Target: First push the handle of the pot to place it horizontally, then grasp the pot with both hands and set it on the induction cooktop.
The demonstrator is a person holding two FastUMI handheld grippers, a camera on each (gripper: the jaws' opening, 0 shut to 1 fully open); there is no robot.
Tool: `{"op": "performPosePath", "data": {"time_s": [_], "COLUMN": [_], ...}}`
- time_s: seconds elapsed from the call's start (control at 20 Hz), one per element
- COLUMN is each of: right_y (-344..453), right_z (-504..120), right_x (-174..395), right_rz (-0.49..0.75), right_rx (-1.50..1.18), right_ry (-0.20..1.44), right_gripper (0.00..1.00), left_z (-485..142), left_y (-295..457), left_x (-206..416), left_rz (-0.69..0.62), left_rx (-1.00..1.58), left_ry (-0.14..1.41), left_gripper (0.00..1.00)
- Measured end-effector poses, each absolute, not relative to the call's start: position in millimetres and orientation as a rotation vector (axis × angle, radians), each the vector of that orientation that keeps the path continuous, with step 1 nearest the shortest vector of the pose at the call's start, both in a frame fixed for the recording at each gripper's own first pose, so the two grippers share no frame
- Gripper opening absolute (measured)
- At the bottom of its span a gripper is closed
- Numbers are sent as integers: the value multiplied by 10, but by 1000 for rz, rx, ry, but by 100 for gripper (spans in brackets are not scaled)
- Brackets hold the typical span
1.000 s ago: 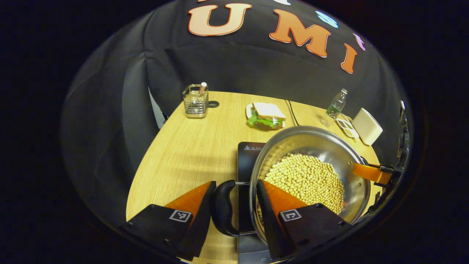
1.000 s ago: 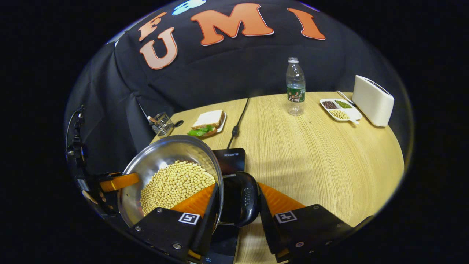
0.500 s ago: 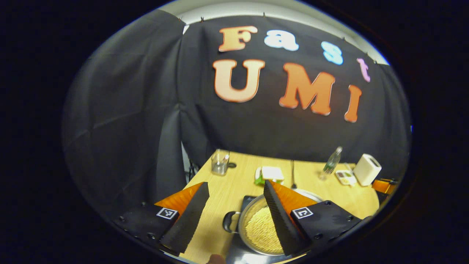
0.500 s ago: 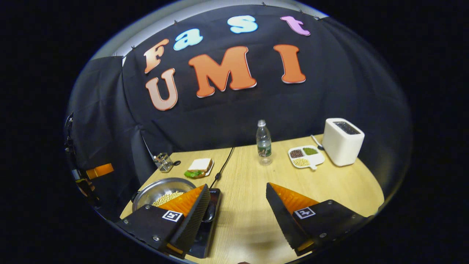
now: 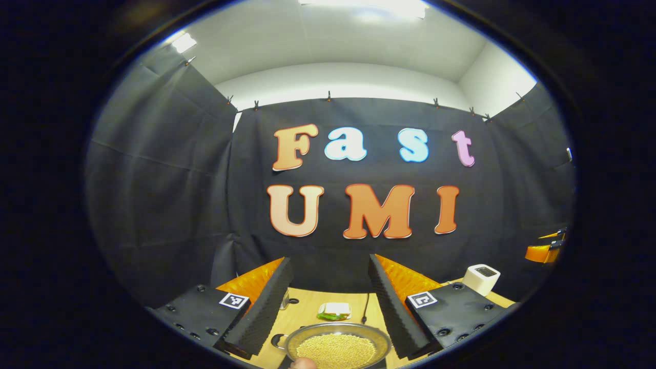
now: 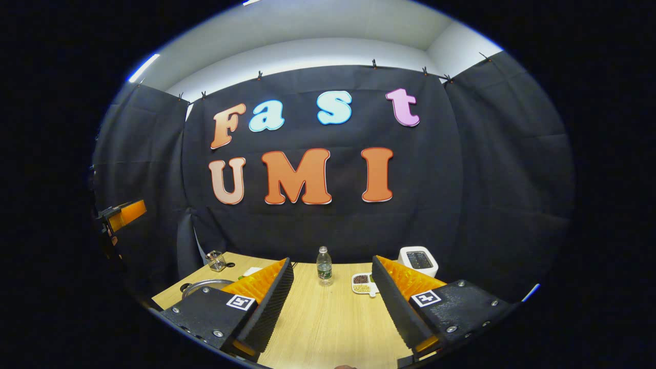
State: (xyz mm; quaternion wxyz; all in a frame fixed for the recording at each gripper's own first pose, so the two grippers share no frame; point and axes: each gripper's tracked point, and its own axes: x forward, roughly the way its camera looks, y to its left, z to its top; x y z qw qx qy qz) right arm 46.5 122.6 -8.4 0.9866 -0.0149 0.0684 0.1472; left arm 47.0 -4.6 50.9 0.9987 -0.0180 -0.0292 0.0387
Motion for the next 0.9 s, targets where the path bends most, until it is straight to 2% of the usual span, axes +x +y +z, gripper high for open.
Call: {"op": "performPosePath", "data": {"time_s": [0.05, 0.1, 0.15, 0.2, 0.25, 0.35, 0.4, 0.45, 0.5, 0.75, 0.8, 0.85, 0.9], "right_y": [1110, 1003, 899, 797, 707, 544, 466, 402, 353, 141, 123, 110, 94], "right_z": [45, 146, 234, 292, 342, 443, 484, 519, 536, 529, 512, 502, 497], "right_x": [425, 371, 330, 294, 260, 232, 215, 205, 183, 106, 94, 94, 97], "right_rz": [284, 272, 262, 251, 241, 215, 204, 196, 192, 172, 170, 168, 167], "right_rx": [-39, -47, -53, -57, -61, -74, -81, -80, -76, -64, -64, -62, -62], "right_ry": [110, 86, 68, 56, 48, 27, 16, 8, 4, -1, 0, -2, -2], "right_gripper": [100, 100, 95, 100, 95, 95, 95, 100, 95, 95, 100, 95, 100], "left_z": [579, 643, 732, 836, 943, 1049, 1066, 1076, 1092, 1066, 1015, 967, 924], "left_y": [-252, -445, -605, -724, -813, -1047, -1175, -1302, -1395, -1696, -1734, -1773, -1798], "left_x": [453, 446, 434, 398, 373, 327, 300, 276, 247, 215, 205, 212, 218], "left_rz": [44, 12, -15, -31, -44, -71, -94, -115, -129, -176, -187, -195, -200], "left_rx": [-55, -78, -91, -87, -69, -45, -47, -52, -55, -62, -68, -76, -89], "left_ry": [-64, -64, -66, -80, -98, -117, -118, -118, -120, -109, -94, -77, -59], "left_gripper": [97, 97, 97, 97, 97, 97, 97, 97, 97, 97, 97, 97, 97]}}
